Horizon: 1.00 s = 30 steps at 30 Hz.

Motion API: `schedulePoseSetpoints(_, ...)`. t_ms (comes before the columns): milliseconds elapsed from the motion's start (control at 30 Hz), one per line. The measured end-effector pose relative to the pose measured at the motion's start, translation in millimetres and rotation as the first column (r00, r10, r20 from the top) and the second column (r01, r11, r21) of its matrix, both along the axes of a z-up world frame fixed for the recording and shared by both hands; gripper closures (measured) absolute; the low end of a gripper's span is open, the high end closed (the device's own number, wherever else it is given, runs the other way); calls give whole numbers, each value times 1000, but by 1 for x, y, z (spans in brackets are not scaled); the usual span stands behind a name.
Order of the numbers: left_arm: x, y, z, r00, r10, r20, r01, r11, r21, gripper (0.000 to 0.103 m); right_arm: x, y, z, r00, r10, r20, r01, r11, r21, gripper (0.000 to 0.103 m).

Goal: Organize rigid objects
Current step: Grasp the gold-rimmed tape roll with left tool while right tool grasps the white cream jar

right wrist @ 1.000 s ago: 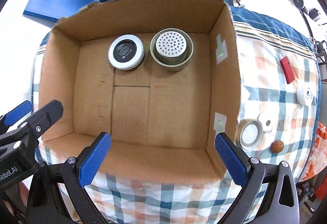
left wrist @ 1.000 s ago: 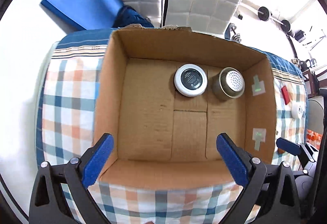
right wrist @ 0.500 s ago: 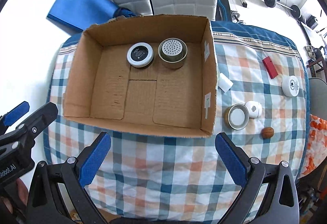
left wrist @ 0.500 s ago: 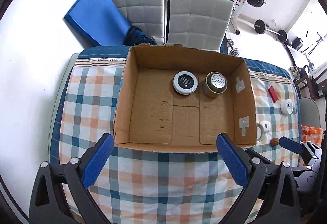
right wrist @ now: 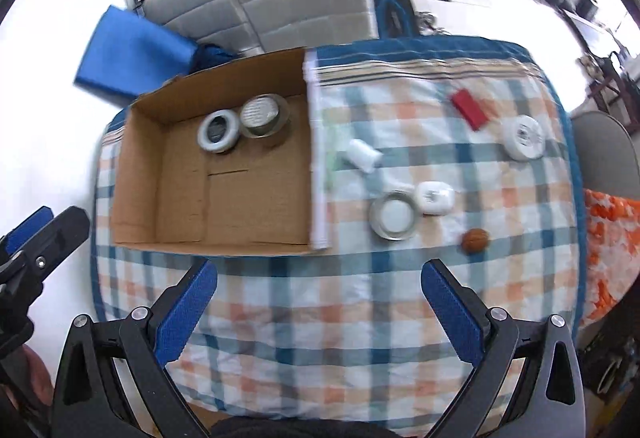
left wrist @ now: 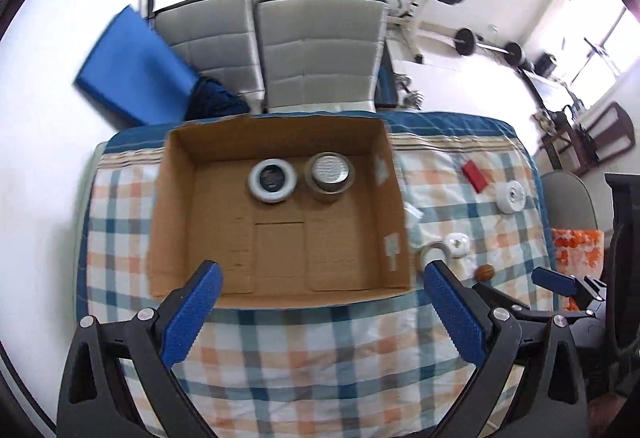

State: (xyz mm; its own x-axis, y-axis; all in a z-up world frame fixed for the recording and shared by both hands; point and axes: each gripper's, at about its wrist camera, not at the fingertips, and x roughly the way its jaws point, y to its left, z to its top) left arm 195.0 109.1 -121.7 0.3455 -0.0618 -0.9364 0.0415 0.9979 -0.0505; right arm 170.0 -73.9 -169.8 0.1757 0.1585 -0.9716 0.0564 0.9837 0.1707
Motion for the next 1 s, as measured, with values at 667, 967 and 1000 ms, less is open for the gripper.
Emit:
schedulePoseSetpoints(667, 77, -216, -195, 911, -205, -357, 232, 972, 33, 0, 5, -243, -136, 941, -265, -212, 258, 964, -62, 0)
schedulePoseSetpoints(967, 89, -207, -271, 846, -132, -517, 181, 982, 45, 0, 19, -251, -165, 935, -257, -245, 258, 966, -27, 0)
schedulePoseSetpoints(1000, 88, -206, -278, 833, -137, -536, 185, 982, 36, 0, 21, -251, -166, 935, -254, -246, 255, 966, -28, 0)
